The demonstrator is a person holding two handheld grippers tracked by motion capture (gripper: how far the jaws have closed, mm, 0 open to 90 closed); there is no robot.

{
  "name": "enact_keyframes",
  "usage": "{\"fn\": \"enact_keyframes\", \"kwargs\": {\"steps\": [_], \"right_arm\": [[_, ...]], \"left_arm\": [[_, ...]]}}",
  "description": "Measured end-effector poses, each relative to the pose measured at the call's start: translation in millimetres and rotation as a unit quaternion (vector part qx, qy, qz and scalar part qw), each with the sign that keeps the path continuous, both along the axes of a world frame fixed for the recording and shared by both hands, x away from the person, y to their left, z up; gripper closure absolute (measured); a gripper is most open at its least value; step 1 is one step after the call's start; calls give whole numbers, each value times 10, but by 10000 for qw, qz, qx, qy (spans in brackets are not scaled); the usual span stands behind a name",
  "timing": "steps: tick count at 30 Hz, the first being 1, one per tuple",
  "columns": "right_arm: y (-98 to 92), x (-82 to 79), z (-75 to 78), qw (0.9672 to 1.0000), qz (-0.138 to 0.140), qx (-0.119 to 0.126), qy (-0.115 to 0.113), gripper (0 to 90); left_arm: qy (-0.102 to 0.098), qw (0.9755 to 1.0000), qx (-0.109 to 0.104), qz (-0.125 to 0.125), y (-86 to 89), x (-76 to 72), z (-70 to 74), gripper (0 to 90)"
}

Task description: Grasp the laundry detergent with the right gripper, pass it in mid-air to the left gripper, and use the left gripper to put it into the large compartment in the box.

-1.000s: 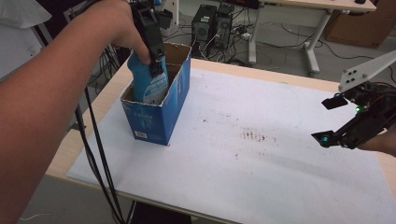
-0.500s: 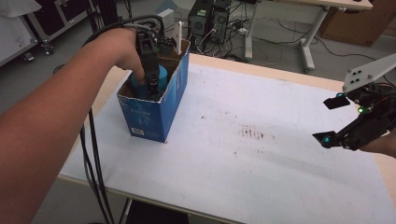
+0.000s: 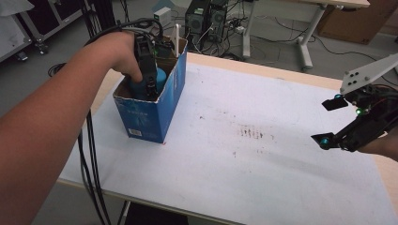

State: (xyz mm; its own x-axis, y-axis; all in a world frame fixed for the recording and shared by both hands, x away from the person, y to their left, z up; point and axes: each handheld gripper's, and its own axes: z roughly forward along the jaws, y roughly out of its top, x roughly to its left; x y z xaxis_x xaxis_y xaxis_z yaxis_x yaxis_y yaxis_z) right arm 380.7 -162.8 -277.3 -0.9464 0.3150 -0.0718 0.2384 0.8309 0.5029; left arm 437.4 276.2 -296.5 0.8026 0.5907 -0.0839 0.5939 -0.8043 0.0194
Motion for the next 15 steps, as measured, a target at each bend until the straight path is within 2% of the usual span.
{"fn": "enact_keyframes", "kwargs": {"steps": [3, 8, 15], "right_arm": [[-1, 1, -2, 10000, 5, 3, 2, 6], [-9, -2, -6, 10000, 17, 18, -7, 6], [-33, 3, -13, 10000, 11, 45, 0, 6]], "left_arm": [[-11, 10000, 15, 7, -5, 4, 12, 363], [-20, 9999, 83, 89, -1, 10, 37, 285], [-42, 9999, 9, 133, 20, -21, 175, 212]]}}
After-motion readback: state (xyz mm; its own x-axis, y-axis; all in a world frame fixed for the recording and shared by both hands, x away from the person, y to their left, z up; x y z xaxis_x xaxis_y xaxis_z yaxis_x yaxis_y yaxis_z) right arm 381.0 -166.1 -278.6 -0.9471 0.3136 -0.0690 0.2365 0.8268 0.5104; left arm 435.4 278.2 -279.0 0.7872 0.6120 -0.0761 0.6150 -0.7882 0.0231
